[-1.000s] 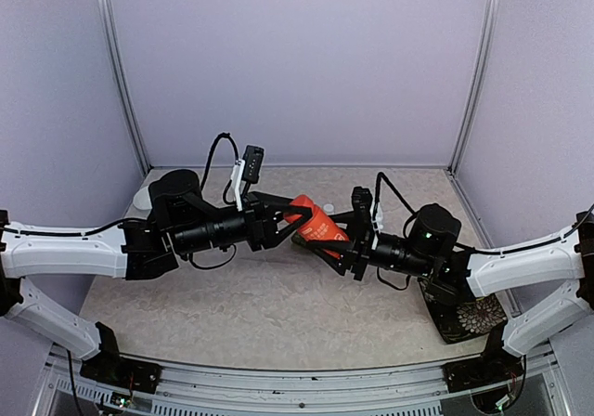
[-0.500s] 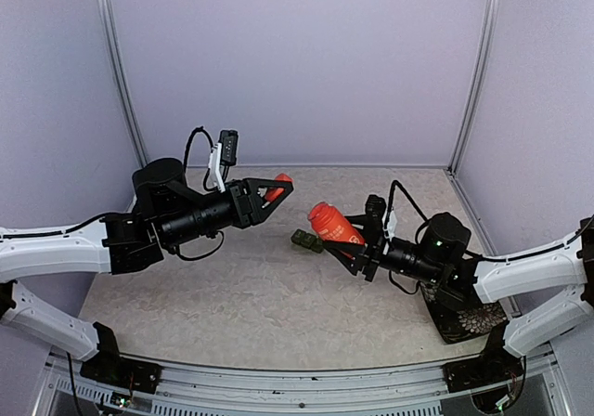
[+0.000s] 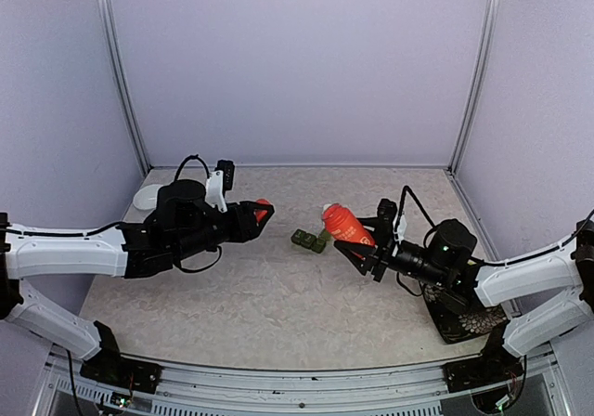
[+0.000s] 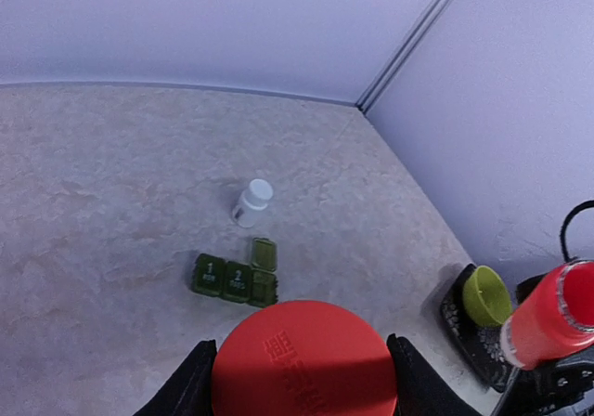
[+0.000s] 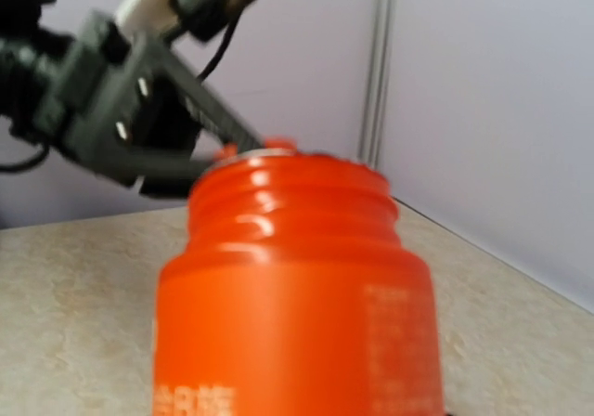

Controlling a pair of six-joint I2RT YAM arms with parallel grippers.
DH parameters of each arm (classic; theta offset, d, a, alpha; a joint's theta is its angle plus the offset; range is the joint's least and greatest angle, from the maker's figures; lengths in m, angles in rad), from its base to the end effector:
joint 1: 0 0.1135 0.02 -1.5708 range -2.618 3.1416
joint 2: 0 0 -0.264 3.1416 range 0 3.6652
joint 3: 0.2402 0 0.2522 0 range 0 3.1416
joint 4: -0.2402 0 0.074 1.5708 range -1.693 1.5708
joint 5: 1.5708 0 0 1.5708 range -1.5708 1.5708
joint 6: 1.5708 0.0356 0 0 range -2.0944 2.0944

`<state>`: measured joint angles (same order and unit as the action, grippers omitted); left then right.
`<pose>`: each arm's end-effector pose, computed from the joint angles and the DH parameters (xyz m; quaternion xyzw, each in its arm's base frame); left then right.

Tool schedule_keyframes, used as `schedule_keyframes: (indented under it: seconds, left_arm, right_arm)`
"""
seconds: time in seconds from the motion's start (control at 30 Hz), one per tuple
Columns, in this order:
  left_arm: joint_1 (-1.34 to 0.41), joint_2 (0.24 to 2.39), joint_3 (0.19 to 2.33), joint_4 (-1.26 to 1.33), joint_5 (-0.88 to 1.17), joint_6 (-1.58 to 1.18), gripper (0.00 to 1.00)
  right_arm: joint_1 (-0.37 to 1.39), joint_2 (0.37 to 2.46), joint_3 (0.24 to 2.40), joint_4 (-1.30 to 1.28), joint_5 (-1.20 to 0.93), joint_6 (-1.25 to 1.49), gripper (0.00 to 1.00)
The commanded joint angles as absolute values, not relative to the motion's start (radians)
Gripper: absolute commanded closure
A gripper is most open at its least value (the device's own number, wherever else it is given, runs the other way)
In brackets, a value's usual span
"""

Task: Sort the pills into containers
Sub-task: Place the lid of the pill bottle at the center of the board.

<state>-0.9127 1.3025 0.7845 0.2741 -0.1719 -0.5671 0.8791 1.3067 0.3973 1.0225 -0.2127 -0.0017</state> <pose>0.1873 -0.2324 0.2726 0.0829 0.7824 -0.3637 0.4987 0.1581 0.2027 0.2242 -0.3539 0.5653 0.3791 0.6415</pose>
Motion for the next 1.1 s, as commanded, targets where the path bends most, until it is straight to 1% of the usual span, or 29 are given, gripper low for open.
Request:
schedule_keyframes:
  seconds: [0.0, 0.23, 0.47, 0.73, 0.87, 1.07]
  left_arm:
    - [-0.875, 1.347, 0.741, 0.251, -0.293, -0.526, 0.51]
    - [-0.851, 1.533, 0.734, 0.259, -0.457, -0.513, 0.51]
    - [-0.803, 1.737, 0.767, 0.284, -0.466, -0.525, 0.54]
    - [-0.78, 1.798, 0.797, 0.274, -0.476, -0.523, 0.54]
    - [-0.775, 1.821, 0.806, 0.263, -0.473, -0.523, 0.51]
    - [-0.77, 1.857, 0.831, 0.241, -0.463, -0.523, 0.5]
  right_arm:
    - [0.854, 1.249, 0.38, 1.054, -0.226, 0.009, 0.86]
    - [0.841, 1.227, 0.362, 1.045, -0.223, 0.014, 0.86]
    - [0.838, 1.204, 0.345, 1.04, -0.229, 0.025, 0.86]
    - [0.834, 1.211, 0.339, 1.04, -0.228, 0.028, 0.86]
    - [0.832, 1.216, 0.341, 1.036, -0.224, 0.027, 0.85]
    - [0.825, 1.215, 0.345, 1.029, -0.225, 0.028, 0.84]
